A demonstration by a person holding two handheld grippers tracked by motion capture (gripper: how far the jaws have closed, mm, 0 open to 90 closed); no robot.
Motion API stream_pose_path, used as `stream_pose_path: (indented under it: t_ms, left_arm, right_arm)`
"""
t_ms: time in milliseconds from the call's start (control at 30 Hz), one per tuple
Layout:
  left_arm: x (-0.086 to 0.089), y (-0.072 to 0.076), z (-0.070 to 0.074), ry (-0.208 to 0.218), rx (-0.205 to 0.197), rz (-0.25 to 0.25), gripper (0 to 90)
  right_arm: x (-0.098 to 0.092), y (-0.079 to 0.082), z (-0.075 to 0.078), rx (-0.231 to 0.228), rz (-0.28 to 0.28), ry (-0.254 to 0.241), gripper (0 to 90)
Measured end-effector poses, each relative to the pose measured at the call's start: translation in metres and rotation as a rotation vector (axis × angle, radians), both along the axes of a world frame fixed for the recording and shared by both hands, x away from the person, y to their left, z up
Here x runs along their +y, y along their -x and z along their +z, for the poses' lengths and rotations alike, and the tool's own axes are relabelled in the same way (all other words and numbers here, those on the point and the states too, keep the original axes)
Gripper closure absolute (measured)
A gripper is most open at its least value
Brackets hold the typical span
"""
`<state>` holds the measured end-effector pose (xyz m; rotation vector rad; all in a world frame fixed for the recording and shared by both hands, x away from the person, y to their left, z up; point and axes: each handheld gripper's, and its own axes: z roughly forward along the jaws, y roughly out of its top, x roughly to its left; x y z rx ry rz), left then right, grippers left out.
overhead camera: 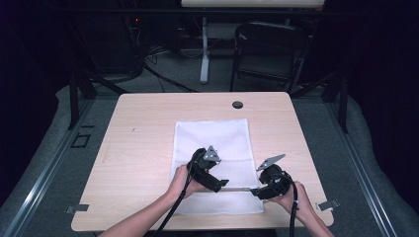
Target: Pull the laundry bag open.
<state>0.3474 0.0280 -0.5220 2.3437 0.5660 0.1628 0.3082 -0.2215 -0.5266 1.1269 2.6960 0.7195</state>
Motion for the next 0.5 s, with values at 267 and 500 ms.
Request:
stream_pose_path:
  t_ms: [267,500]
  left_arm:
    - [-0.013,0.005,-0.010,0.002,0.009,-0.055,11.3]
    - [-0.025,0.007,-0.018,-0.010,0.015,-0.094,15.6]
  right_arm:
    - [-0.002,-0.007,-0.011,0.033,-0.023,0.024,78.8]
    - [0.003,-0.012,-0.020,0.036,-0.031,0.038,90.0]
